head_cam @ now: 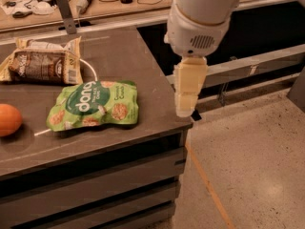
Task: Pick green rice chip bag
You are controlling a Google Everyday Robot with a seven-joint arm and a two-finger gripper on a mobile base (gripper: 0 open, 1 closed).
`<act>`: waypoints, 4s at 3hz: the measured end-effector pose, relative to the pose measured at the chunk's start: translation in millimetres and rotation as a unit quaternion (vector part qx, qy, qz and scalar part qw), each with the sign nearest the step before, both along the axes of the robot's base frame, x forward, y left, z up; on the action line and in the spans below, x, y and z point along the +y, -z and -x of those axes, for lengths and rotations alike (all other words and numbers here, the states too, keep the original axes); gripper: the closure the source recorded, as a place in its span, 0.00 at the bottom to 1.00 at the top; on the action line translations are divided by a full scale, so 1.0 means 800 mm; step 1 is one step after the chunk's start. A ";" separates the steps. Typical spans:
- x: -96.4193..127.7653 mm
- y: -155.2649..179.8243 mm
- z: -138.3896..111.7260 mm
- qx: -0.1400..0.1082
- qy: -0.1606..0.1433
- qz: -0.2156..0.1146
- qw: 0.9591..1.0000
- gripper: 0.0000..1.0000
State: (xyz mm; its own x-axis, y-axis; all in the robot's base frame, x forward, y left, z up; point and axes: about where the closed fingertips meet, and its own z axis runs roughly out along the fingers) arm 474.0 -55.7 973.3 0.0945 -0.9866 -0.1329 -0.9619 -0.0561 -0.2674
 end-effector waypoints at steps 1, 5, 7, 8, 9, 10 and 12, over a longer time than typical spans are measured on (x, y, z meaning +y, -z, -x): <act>0.079 0.021 -0.015 0.014 -0.040 0.016 0.999 0.00; 0.214 0.134 -0.083 0.061 -0.070 0.016 0.996 0.00; 0.218 0.177 -0.084 0.084 -0.069 0.005 0.994 0.41; 0.217 0.179 -0.083 0.093 -0.069 0.000 0.993 0.64; 0.219 0.155 -0.076 0.094 -0.080 -0.002 0.992 0.88; 0.215 0.110 -0.070 0.090 -0.094 -0.013 0.991 1.00; 0.215 0.055 -0.062 0.079 -0.120 -0.047 0.989 1.00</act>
Offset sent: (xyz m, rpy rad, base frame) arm 0.0391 0.1605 -0.0676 -0.1027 0.1289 0.1787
